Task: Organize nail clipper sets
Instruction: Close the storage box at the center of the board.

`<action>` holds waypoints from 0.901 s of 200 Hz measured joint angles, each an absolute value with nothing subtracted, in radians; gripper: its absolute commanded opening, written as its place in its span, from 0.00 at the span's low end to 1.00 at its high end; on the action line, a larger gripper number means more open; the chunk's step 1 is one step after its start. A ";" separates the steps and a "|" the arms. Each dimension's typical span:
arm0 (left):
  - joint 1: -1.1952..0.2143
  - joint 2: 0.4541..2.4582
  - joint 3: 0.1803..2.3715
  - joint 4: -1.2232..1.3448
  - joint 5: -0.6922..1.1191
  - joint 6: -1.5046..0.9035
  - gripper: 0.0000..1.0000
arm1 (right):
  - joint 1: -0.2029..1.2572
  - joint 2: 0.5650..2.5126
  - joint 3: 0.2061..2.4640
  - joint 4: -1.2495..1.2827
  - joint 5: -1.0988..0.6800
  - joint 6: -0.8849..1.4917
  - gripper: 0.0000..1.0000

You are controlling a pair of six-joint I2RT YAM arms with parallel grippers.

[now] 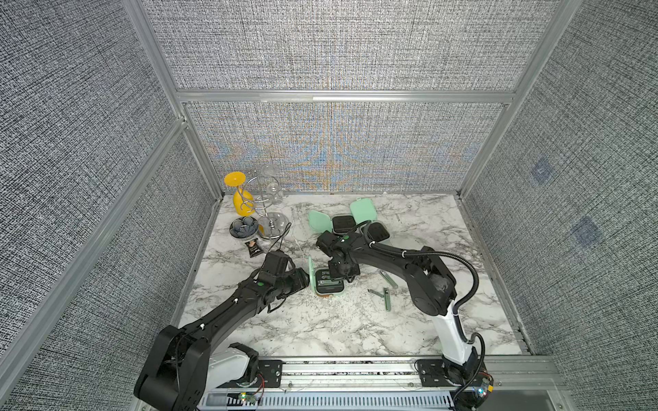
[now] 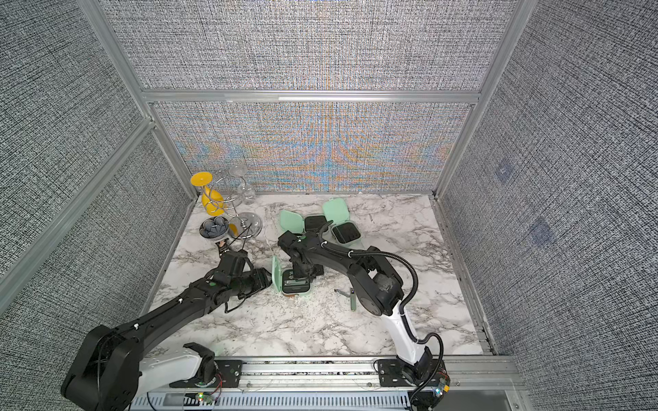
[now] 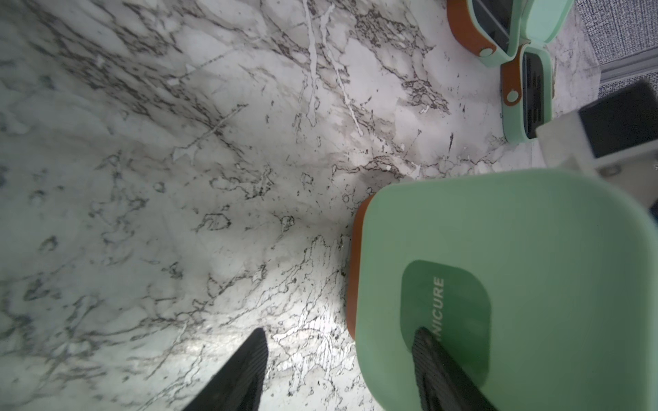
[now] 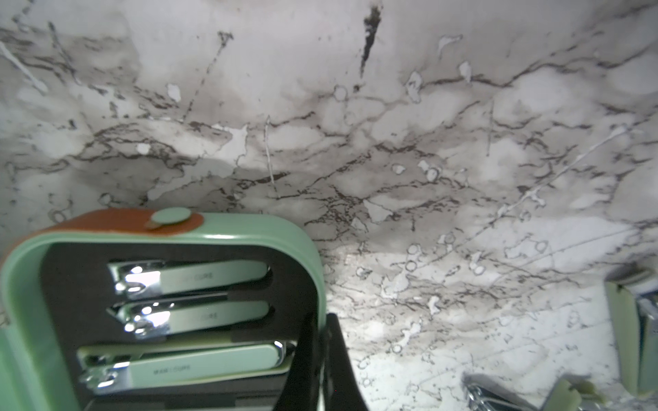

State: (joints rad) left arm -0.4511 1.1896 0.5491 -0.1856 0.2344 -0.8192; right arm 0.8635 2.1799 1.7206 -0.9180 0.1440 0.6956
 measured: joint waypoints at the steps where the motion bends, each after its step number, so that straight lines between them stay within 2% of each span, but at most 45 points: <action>1: -0.452 1.190 0.550 -0.186 0.234 -0.820 0.67 | 0.863 2.180 1.721 -0.918 0.144 0.695 0.00; 144: -0.532 1.302 0.578 -0.147 0.208 -0.838 0.66 | 0.871 2.191 1.721 -0.926 0.163 0.694 0.00; 180: -0.543 1.334 0.591 -0.129 0.190 -0.839 0.65 | 0.871 2.182 1.705 -0.916 0.164 0.693 0.20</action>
State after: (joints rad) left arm -0.5430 1.3338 0.5907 -0.1287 0.1902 -0.8391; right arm 0.8707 2.1822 1.7054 -0.9157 0.1642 0.6930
